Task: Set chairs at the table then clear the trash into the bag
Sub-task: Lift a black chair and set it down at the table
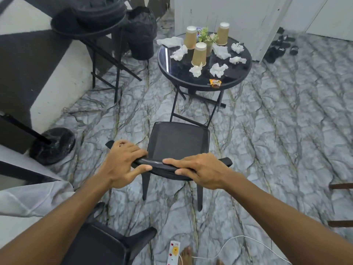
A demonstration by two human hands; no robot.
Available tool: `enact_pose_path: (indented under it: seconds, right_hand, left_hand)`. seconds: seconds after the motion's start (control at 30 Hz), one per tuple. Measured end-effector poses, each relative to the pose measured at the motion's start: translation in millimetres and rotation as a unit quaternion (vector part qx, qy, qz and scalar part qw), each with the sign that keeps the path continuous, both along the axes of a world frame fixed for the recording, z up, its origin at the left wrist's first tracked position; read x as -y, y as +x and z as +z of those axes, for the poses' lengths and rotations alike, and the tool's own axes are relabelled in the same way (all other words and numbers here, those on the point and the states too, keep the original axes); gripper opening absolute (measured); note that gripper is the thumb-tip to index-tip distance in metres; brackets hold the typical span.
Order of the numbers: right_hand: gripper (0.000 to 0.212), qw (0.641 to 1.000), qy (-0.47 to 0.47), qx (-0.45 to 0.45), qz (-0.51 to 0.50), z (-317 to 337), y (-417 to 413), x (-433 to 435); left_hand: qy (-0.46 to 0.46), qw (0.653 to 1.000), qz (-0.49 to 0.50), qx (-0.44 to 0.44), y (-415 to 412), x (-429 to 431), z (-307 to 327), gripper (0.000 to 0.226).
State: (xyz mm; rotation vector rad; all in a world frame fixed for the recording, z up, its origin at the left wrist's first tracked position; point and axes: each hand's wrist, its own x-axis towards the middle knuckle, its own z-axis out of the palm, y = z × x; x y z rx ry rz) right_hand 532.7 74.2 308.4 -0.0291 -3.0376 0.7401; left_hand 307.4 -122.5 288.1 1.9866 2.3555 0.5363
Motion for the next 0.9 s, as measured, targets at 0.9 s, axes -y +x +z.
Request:
enact_pose_path:
  seconds: [0.9]
  right_hand:
    - [0.053,0.992,0.056,-0.115,-0.017,-19,-116,-2]
  left_hand:
    - [0.009,0.987,0.109,0.120,-60,-28,23,0.045]
